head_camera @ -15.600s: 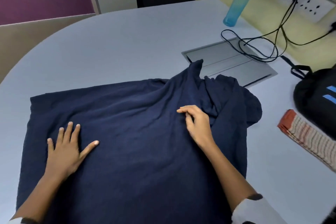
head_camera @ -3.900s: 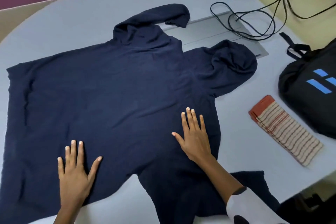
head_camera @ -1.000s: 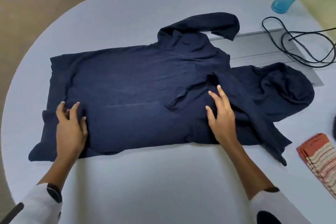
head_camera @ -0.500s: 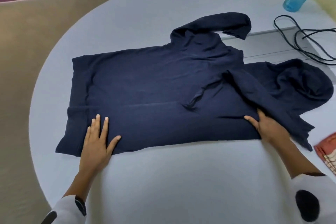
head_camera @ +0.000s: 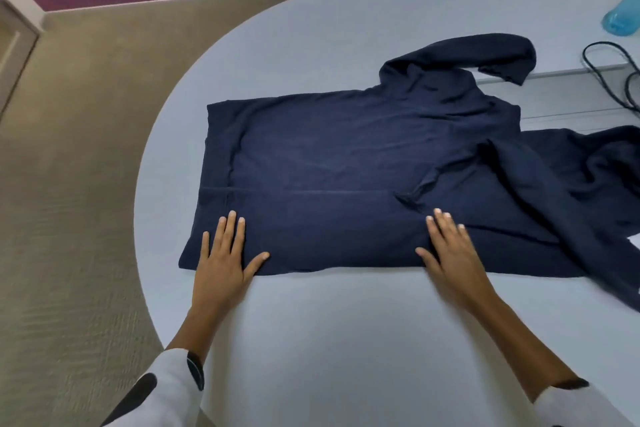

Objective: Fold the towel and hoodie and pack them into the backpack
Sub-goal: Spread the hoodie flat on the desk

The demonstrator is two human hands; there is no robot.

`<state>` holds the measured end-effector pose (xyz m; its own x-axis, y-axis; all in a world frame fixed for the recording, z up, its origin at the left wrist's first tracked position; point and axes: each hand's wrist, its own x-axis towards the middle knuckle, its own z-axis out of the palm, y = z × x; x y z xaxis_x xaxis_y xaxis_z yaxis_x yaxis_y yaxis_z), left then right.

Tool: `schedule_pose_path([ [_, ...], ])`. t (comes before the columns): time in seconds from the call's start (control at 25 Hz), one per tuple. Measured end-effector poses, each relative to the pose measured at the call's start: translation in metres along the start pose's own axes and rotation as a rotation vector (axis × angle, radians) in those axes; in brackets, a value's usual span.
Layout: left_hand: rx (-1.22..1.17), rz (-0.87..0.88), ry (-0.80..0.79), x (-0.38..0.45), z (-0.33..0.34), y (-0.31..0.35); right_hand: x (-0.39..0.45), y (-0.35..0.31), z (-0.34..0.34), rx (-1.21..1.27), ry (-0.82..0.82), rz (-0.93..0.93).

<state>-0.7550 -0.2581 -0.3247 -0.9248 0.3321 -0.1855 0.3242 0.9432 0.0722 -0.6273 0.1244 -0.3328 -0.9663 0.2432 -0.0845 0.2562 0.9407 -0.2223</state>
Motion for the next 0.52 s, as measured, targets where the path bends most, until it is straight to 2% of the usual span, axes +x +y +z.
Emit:
schedule_pose_path([
  [0.16, -0.049, 0.019, 0.004, -0.003, 0.006, -0.013, 0.013, -0.034, 0.010, -0.098, -0.104, -0.063],
  [0.32, -0.053, 0.017, -0.029, -0.004, 0.003, -0.012, 0.005, -0.033, 0.007, -0.197, -0.099, -0.023],
  [0.44, -0.053, -0.015, -0.046, -0.002, 0.004, -0.008, 0.015, -0.057, 0.005, -0.085, -0.131, 0.102],
  [0.52, -0.055, -0.024, -0.056, -0.001, 0.005, -0.006, 0.019, -0.093, 0.010, -0.037, -0.113, 0.068],
])
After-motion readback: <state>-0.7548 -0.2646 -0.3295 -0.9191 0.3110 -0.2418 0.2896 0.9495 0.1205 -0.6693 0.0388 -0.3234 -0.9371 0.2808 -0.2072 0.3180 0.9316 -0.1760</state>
